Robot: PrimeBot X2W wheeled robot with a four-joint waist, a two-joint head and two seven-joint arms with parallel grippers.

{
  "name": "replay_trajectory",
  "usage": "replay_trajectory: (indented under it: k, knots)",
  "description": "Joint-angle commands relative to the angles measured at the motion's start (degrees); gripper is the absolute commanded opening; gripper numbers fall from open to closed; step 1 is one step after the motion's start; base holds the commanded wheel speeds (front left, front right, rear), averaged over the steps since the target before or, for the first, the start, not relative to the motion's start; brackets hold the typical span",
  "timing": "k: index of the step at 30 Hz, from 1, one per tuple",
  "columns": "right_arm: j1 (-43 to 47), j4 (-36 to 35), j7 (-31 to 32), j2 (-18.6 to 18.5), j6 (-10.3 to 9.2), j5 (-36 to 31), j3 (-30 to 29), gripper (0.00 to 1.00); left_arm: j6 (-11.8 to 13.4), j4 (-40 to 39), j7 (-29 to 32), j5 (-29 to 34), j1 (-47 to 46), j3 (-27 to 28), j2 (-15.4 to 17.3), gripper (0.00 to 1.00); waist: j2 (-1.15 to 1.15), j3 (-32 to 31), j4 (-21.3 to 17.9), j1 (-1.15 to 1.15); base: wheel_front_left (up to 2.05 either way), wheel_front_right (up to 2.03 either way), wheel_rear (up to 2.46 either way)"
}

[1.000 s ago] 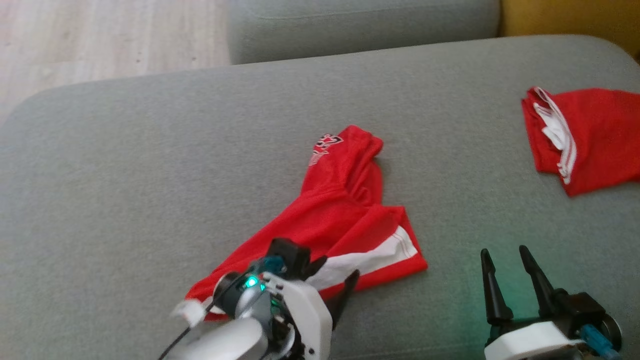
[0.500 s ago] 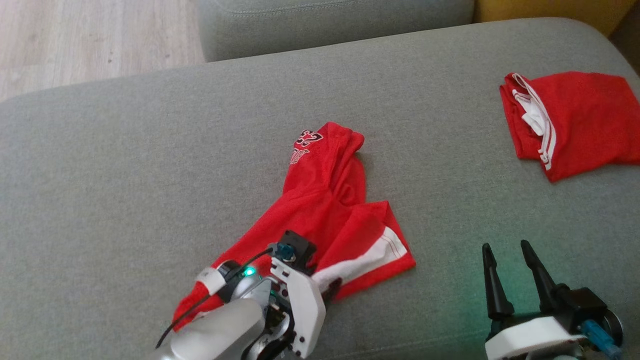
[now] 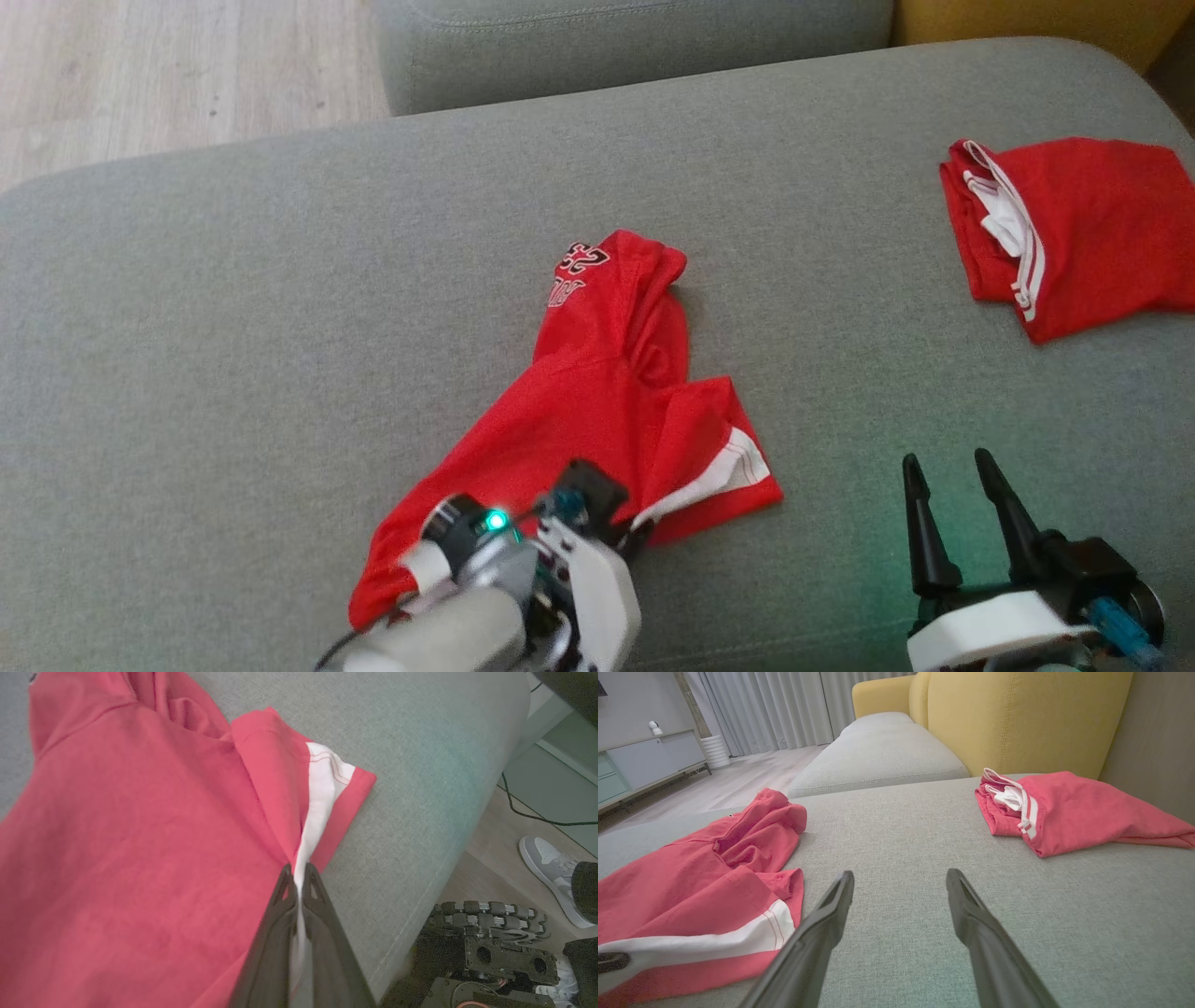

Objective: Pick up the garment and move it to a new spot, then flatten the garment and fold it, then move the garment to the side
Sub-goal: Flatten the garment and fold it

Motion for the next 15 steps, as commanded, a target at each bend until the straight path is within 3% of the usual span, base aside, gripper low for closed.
replay_trajectory:
  k: [1,4,5,6,11,15]
  knots:
    - [-1.9,-1.7,-0.2,-0.5,-0.05,0.1,1.0,1.0,0.3,-1.8,-0.7,0.8,-0.8,1.1,0.8,0.15,0.0,0.1,0.0,0.0,0.0,0.0,0.0]
    - [-2.0,-1.5,-0.2,-0.5,-0.05,0.1,0.8,1.0,0.6,-2.5,-1.2,2.7,1.3,0.2,0.5,0.58,0.0,0.4,0.2,0.0,0.0,0.0,0.0]
    - [-2.0,-1.4,-0.2,-0.5,-0.05,0.1,0.9,1.0,0.2,-2.5,-1.3,3.3,1.9,-0.1,0.4,0.93,0.0,0.4,0.2,0.0,0.0,0.0,0.0]
    - [-2.1,-1.3,-0.2,-0.5,-0.05,0.1,0.9,1.0,-0.1,-2.5,-1.5,3.6,2.6,-0.2,0.2,1.0,0.0,0.5,0.2,0.0,0.0,0.0,0.0]
    - [-2.1,-1.2,-0.2,-0.5,-0.05,0.2,0.9,1.0,-1.4,-3.3,-3.2,2.6,4.8,0.3,-0.6,1.0,0.0,0.5,0.3,0.0,0.0,0.0,0.0]
    - [-2.2,-1.2,-0.2,-0.5,-0.05,0.3,0.8,1.0,0.0,-6.3,-7.1,0.7,3.8,5.1,-0.8,1.0,0.0,0.6,0.3,0.0,0.0,0.0,0.0]
